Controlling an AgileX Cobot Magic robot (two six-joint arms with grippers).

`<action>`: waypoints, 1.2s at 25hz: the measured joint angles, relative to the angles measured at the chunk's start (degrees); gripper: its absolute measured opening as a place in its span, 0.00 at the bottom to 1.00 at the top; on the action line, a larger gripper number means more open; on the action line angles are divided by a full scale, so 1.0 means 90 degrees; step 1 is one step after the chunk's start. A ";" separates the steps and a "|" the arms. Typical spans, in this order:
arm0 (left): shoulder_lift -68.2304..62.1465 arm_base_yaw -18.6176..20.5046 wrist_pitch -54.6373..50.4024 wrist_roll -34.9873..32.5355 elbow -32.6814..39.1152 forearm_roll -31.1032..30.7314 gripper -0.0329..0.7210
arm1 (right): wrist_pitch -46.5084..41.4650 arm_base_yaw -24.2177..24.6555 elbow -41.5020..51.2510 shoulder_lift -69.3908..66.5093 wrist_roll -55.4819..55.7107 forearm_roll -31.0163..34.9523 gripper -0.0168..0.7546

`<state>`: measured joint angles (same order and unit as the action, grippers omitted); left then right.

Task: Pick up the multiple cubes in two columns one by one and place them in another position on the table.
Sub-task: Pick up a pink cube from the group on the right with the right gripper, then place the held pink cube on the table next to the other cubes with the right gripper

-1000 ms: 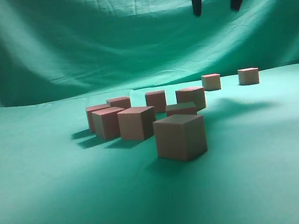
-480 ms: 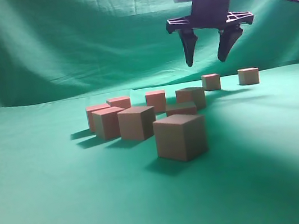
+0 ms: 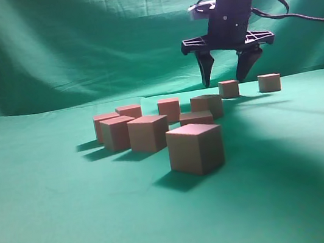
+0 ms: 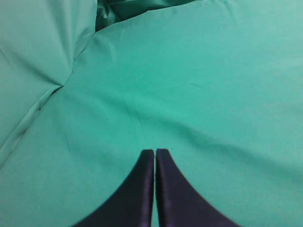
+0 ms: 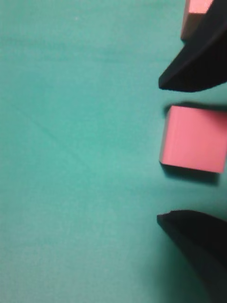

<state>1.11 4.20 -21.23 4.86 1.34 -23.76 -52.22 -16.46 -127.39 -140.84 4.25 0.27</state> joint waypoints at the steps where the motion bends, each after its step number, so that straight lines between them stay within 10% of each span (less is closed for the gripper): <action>1: 0.0000 0.0000 0.0000 0.0000 0.0000 0.0000 0.04 | 0.0000 0.0000 0.0000 -0.0013 0.0000 -0.0010 0.64; 10: 0.0000 0.0000 0.0000 0.0000 0.0000 0.0000 0.04 | 0.0015 0.0000 0.0000 -0.0132 0.0000 -0.0010 0.36; 30: 0.0000 0.0000 0.0000 0.0000 0.0000 0.0000 0.04 | -0.2214 0.0000 -0.0701 0.2738 -0.0416 -0.0010 0.36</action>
<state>1.11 4.20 -21.23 4.86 1.34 -23.76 -72.15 -16.46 -133.70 -116.20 0.50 0.18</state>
